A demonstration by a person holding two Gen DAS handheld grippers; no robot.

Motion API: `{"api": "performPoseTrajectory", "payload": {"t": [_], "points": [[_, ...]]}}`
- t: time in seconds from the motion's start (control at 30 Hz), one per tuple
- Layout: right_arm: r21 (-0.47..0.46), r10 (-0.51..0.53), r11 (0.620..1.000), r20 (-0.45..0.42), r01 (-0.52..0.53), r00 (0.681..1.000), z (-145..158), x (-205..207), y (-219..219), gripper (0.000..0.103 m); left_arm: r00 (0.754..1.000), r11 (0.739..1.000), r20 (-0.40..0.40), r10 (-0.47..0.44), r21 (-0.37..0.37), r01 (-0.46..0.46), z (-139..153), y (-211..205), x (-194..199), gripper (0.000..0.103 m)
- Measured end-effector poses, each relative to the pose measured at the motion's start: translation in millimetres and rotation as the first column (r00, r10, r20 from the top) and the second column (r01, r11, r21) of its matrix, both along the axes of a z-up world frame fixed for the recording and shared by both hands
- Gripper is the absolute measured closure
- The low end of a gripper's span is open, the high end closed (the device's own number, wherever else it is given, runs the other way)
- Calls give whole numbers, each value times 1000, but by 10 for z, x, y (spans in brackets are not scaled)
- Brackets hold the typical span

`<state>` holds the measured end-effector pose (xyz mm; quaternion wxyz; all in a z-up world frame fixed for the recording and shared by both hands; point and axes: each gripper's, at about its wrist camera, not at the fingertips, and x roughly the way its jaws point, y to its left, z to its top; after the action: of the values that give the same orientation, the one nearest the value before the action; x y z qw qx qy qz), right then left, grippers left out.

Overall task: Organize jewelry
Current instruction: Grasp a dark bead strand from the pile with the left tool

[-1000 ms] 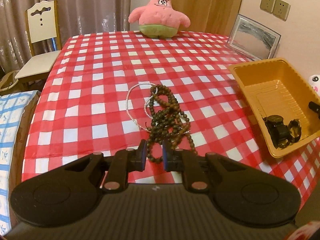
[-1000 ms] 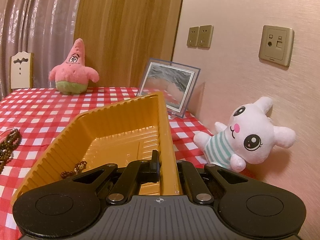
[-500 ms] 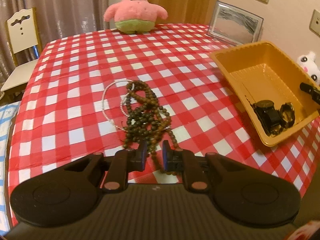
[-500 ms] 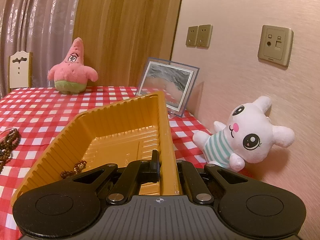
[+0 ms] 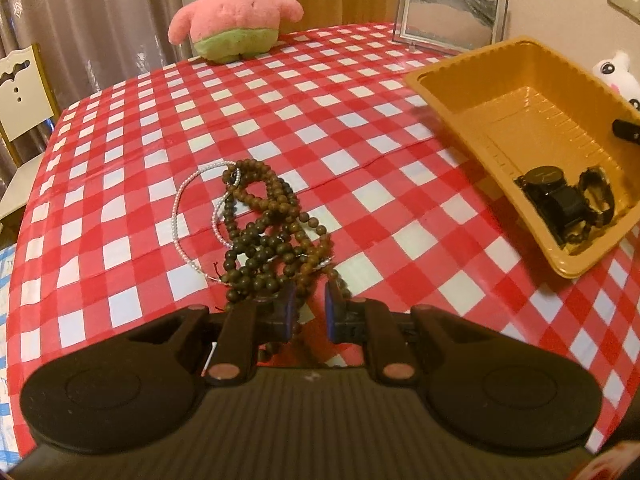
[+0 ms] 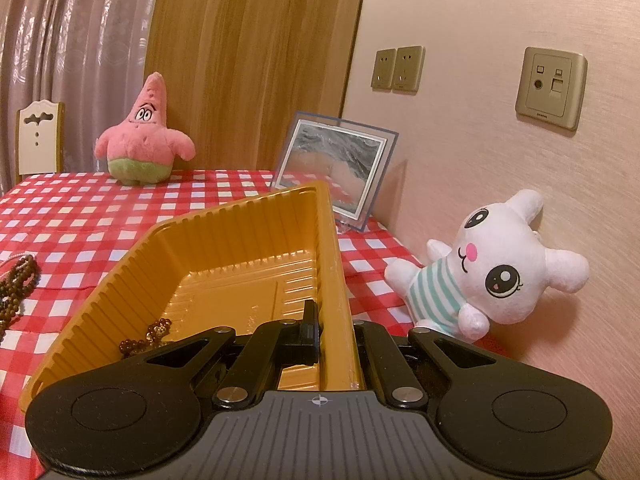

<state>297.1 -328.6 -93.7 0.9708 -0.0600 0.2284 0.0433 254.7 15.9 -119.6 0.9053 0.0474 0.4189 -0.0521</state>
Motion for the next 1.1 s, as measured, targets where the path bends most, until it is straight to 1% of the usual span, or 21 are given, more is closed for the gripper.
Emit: {"api": "performPoseTrajectory", "payload": {"t": [0.17, 0.27, 0.4, 0.47, 0.53, 0.7, 0.8, 1.1], "points": [[0, -2, 1000, -2, 2, 1000, -5, 1, -5, 100, 1000, 1000, -6, -9, 19, 9, -54, -6, 63, 90], [-1, -4, 1000, -5, 4, 1000, -23, 7, -8, 100, 1000, 1000, -14, -6, 14, 6, -83, 2, 111, 90], [-2, -5, 1000, -7, 5, 1000, -30, 8, -10, 100, 1000, 998, -16, -20, 51, 21, -134, -52, 159, 91], [-2, -5, 1000, -7, 5, 1000, -31, 9, -9, 100, 1000, 997, -14, -27, 73, 28, -144, -82, 166, 95], [-2, -5, 1000, -8, 5, 1000, -32, 8, -11, 100, 999, 996, -12, -35, 83, 36, -131, -93, 158, 97], [0, -5, 1000, -8, 5, 1000, -33, 5, -12, 100, 998, 995, 13, -65, 83, 64, -13, -124, 87, 97], [0, -5, 1000, -8, 5, 1000, -32, 7, -12, 100, 997, 996, 36, -69, 62, 67, 117, -130, 34, 97], [-2, -5, 1000, -9, 5, 1000, -31, 5, -2, 100, 991, 997, 123, -60, -47, 66, 567, -161, 32, 97]]}}
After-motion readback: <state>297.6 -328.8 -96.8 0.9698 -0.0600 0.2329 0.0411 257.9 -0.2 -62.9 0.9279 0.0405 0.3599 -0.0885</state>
